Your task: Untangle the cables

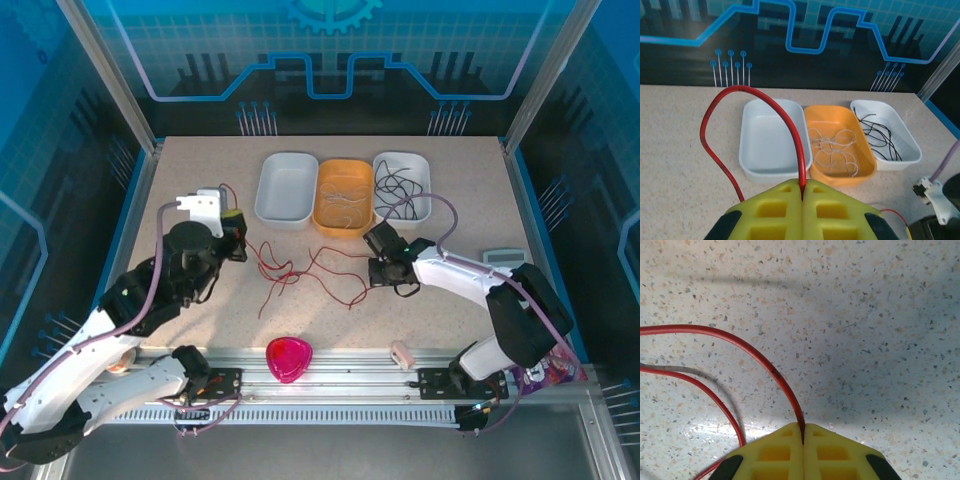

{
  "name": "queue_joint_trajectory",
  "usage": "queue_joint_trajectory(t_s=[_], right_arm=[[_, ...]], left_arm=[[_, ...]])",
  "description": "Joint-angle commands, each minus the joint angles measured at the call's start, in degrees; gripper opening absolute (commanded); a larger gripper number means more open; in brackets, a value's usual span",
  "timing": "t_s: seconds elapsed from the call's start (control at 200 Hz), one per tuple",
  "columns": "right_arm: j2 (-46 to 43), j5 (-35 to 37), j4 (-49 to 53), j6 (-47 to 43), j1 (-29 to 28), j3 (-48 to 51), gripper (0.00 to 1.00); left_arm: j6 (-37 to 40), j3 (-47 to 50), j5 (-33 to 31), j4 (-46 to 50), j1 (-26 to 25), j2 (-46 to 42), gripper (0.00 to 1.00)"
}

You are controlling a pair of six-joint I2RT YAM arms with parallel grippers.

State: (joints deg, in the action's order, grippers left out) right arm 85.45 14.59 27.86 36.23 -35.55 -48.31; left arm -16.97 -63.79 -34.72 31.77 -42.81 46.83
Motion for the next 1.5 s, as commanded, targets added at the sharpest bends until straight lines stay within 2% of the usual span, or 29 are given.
queue_joint_trajectory(t_s=[0.0,0.08,0.245,0.39,0.435,0.585,0.765,0.931,1.086,1.231,1.496], right_arm=[[-2.25,1.03,1.19,0.51,0.61,0.67,0.07],[-3.06,1.35,1.55,0.42,0.66,0.81,0.07],[-3.79,2.64,2.81,-0.08,1.33,1.45,0.05],[-4.36,2.04,2.64,-1.21,1.94,1.93,0.08],[-5.26,0.92,1.49,-2.24,1.8,2.11,0.13],[-9.68,-2.72,-1.94,-5.52,0.6,1.86,0.39],[-14.22,-6.69,-5.4,-8.98,-2.02,-0.24,0.5],[-16.78,-13.47,-11.98,-11.71,-5.69,-1.73,0.6],[-15.13,-20.7,-21.89,-8.4,-6.92,-1.63,0.72],[-11.41,-22.97,-29.36,-6.13,-7.23,-1.76,0.87],[-3.96,-21.91,-36.62,-1.06,-7.48,-5.63,0.89]], left_arm=[[4.04,-4.72,0.3,-2.34,3.03,3.21,0.0],[3.14,-7.3,4.23,-0.11,6.03,5.2,0.0],[3.99,-12.07,6.7,3.23,11.63,5.73,0.0],[8.0,-18.03,8.14,5.38,12.53,6.2,0.0],[8.59,-19.67,9.55,5.95,12.57,6.54,0.0],[8.01,-21.31,17.15,6.6,12.57,7.73,0.0],[5.63,-21.33,26.78,5.62,12.55,10.45,0.0],[3.41,-20.88,32.58,2.69,12.57,12.64,0.0],[0.92,-19.37,35.91,-0.35,12.56,14.04,0.0],[-1.2,-18.32,39.72,-3.08,12.54,14.8,0.0],[-3.67,-18.53,44.92,-6.07,12.4,16.58,0.0]])
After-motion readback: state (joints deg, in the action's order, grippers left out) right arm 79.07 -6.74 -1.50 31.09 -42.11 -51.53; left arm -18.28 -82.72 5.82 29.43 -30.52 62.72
